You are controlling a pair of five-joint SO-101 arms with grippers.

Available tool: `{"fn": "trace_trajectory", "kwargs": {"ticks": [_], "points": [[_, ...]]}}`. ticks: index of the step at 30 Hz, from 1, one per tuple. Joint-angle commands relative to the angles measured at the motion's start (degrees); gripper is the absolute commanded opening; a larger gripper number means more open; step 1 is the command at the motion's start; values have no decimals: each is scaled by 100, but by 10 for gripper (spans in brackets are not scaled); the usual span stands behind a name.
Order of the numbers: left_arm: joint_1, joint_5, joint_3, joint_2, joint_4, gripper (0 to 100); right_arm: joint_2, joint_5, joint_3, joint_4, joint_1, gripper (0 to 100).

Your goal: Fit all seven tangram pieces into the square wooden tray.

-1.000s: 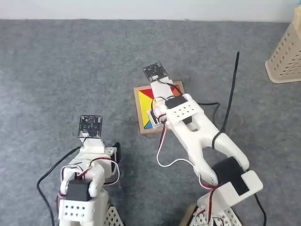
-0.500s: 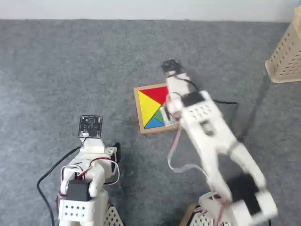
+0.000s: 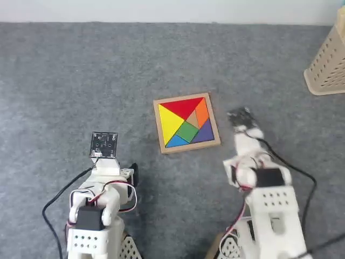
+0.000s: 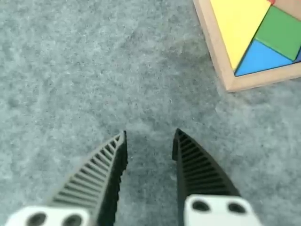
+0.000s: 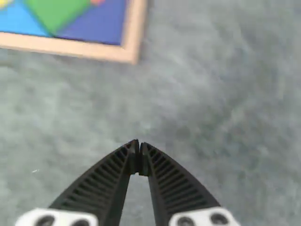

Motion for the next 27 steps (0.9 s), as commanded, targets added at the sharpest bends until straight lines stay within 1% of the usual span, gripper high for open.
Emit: {"fn": "trace_trajectory", "kwargs": {"ticks": [1, 6, 13, 20, 23, 27], "points": [[-26, 35, -13, -114, -35, 152, -831, 114, 343, 31, 673, 9], [-26, 35, -13, -114, -35, 152, -2123, 114, 1125, 31, 1112, 9], [-26, 35, -13, -114, -35, 152, -4576, 114, 2444, 31, 1613, 9], [-26, 35, -13, -114, -35, 152, -4154, 114, 2629, 13, 1710, 9], [-26, 35, -13, -114, -35, 152, -4198, 114, 2629, 215, 1710, 9], [-26, 35, -13, -114, -35, 152, -4198, 114, 2629, 743, 1710, 9]]}}
